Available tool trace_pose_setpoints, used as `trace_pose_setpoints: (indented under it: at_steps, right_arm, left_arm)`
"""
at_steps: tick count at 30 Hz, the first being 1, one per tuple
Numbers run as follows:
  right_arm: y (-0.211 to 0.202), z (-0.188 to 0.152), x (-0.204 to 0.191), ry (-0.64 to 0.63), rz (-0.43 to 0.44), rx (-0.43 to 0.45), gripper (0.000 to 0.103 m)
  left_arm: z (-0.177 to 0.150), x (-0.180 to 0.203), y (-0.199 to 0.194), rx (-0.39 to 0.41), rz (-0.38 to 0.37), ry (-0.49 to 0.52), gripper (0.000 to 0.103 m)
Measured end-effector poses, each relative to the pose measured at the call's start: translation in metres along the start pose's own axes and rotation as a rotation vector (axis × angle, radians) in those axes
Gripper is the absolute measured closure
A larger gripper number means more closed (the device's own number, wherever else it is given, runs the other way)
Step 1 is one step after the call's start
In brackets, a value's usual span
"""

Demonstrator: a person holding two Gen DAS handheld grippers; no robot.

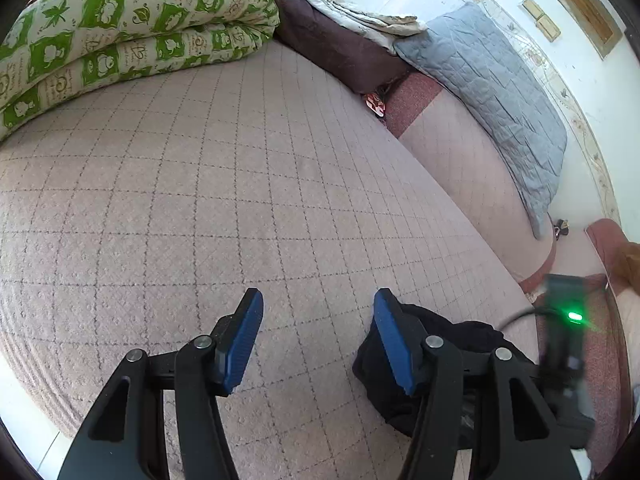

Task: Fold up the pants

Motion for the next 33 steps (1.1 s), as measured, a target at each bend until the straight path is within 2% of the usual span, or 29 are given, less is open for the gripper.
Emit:
trace_pose_setpoints:
  at_steps: [1,3,7,10,11,12,14,16,18,20,22,24,26,29,31,33]
  right_arm:
    - [0.004,0.001,0.003,0.018,0.018,-0.008,0.074]
    - [-0.009,0.004,0.005,0.048,0.051,0.035,0.089]
    - [-0.034,0.015,0.005,0.066,0.072,0.105,0.089]
    - [-0.033,0.033,0.008,0.103,0.083,0.121,0.089]
    - [-0.027,0.039,0.010,0.122,0.079,0.118,0.088]
    - [-0.018,0.044,0.014,0.149,0.098,0.106,0.077]
    - [-0.002,0.047,0.017,0.202,0.162,0.080,0.062]
    - [-0.005,0.046,0.015,0.237,0.174,0.117,0.062]
    - [-0.025,0.036,0.009,0.224,0.193,0.196,0.061]
    - [-0.040,0.023,0.003,0.200,0.188,0.236,0.061]
    - [-0.039,0.009,0.001,0.208,0.171,0.228,0.061]
    - [-0.018,-0.004,-0.003,0.214,0.149,0.159,0.061]
    - [-0.004,-0.016,-0.012,0.201,0.168,0.117,0.061]
    - [-0.009,-0.026,-0.037,0.109,0.154,0.148,0.046]
    - [-0.016,-0.029,-0.043,0.083,0.171,0.166,0.045]
    - [-0.032,-0.038,-0.036,0.109,0.231,0.181,0.045]
  left_arm:
    - [0.000,0.000,0.000,-0.002,-0.009,-0.004,0.046]
    - [0.002,-0.003,0.001,-0.012,-0.032,-0.020,0.046]
    - [0.006,-0.009,0.011,-0.049,-0.071,-0.078,0.046]
    - [0.006,-0.014,0.016,-0.076,-0.094,-0.111,0.046]
    - [0.005,-0.014,0.016,-0.079,-0.094,-0.113,0.046]
    - [0.006,-0.015,0.017,-0.078,-0.092,-0.115,0.046]
    - [0.006,-0.017,0.016,-0.073,-0.091,-0.123,0.046]
    - [0.007,-0.021,0.014,-0.067,-0.092,-0.136,0.046]
    - [0.007,-0.024,0.014,-0.065,-0.085,-0.149,0.046]
    - [0.006,-0.024,0.014,-0.065,-0.083,-0.156,0.046]
    - [0.005,-0.021,0.014,-0.062,-0.083,-0.143,0.046]
    - [0.005,-0.015,0.010,-0.042,-0.070,-0.120,0.046]
    - [0.006,-0.012,0.004,-0.005,-0.045,-0.100,0.046]
    - [0.009,-0.013,-0.004,0.049,-0.001,-0.094,0.046]
    - [0.010,-0.018,-0.003,0.049,0.012,-0.118,0.046]
    - [0.009,-0.022,-0.001,0.033,0.015,-0.134,0.046]
Point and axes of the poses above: each gripper's, at about its wrist camera, not at the fingertips, and y roughly the way its jaws point, x to its right, z to its top, the point moved 3 cm from there along y, roughly the way its jaws point, and after that the axes turned 5 degrees about z, right-handed, at the moved point
